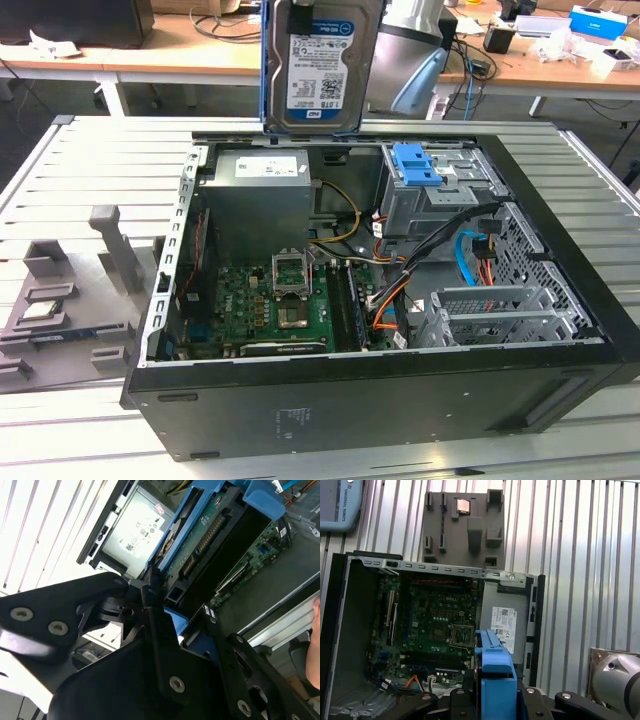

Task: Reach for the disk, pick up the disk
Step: 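Pick up the disk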

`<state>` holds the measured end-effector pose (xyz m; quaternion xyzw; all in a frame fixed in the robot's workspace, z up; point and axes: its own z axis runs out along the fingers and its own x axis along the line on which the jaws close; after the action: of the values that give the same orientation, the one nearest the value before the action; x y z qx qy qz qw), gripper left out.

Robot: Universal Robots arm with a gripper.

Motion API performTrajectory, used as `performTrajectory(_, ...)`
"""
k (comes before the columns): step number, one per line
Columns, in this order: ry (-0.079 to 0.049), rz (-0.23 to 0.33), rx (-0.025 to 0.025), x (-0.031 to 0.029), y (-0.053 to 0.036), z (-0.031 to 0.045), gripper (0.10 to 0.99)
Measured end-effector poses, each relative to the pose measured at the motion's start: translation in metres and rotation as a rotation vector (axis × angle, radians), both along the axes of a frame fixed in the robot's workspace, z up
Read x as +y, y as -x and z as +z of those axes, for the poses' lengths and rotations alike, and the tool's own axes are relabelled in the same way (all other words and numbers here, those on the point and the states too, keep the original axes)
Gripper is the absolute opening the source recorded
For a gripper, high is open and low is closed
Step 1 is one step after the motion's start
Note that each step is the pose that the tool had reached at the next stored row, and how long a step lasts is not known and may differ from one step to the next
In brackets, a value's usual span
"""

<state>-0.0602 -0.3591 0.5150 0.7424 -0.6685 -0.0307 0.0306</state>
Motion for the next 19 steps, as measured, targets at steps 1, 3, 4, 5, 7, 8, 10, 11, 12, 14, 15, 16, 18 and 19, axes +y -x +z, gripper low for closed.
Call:
performTrajectory(1,0.000,0.000,0.0001,0.0000,-0.0019,0.0000,0.369)
performTrajectory(3,0.000,0.000,0.0002,0.0001,-0.0066,0.0000,0.369)
performTrajectory(4,0.000,0.000,0.0002,0.0001,-0.0087,0.0000,0.369)
performTrajectory(5,0.000,0.000,0.0002,0.0001,-0.0106,0.0000,0.369)
performTrajectory(7,0.000,0.000,0.0002,0.0000,-0.0116,0.0000,0.369)
performTrajectory(8,0.000,0.000,0.0002,0.0001,-0.0116,0.0000,0.369)
performTrajectory(10,0.000,0.000,0.0002,0.0001,-0.0117,0.0000,0.369)
performTrajectory(11,0.000,0.000,0.0002,0.0001,-0.0117,0.0000,0.369)
performTrajectory(12,0.000,0.000,0.0002,0.0001,-0.0117,-0.0001,0.369)
performTrajectory(14,-0.008,-0.002,0.0002,0.0001,-0.0118,0.0000,0.369)
performTrajectory(15,-0.016,-0.008,0.0002,0.0000,-0.0117,-0.0001,0.369)
performTrajectory(16,-0.018,-0.013,0.0001,0.0001,-0.0117,-0.0001,0.369)
performTrajectory(18,-0.018,-0.013,0.0002,0.0000,-0.0117,0.0000,0.369)
performTrajectory(19,-0.018,-0.013,0.0002,0.0000,-0.0117,0.0000,0.369)
